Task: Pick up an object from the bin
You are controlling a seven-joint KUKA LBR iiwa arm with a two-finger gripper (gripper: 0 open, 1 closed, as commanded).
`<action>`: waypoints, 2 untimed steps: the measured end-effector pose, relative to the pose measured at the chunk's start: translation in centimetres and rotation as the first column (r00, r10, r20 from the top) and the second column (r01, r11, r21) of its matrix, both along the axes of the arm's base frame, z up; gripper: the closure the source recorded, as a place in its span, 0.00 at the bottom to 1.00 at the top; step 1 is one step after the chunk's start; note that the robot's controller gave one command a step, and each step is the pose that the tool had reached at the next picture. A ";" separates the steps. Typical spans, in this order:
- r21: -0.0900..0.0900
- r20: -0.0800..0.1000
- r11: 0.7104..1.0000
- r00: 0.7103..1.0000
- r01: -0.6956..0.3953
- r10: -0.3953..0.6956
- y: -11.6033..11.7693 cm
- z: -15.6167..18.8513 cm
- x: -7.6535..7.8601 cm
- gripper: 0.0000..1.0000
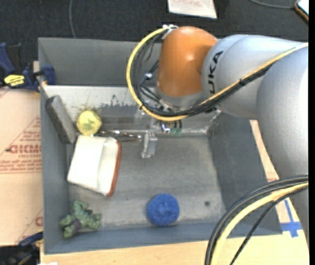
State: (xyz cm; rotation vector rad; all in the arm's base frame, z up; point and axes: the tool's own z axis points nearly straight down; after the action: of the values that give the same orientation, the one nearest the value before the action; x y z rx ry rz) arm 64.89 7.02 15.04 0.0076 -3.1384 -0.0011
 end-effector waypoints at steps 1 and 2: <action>0.001 0.007 1.000 1.000 0.002 -0.002 0.0 0.5 0.1 0.00; 0.001 0.001 0.986 0.986 -0.168 0.168 8.1 -8.1 -1.3 0.00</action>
Offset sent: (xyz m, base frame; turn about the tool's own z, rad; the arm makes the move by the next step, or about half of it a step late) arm -0.0128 0.0810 -0.0804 -0.1676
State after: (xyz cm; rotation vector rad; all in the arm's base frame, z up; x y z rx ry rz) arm 63.58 15.11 6.96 0.2714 -3.1274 -0.0016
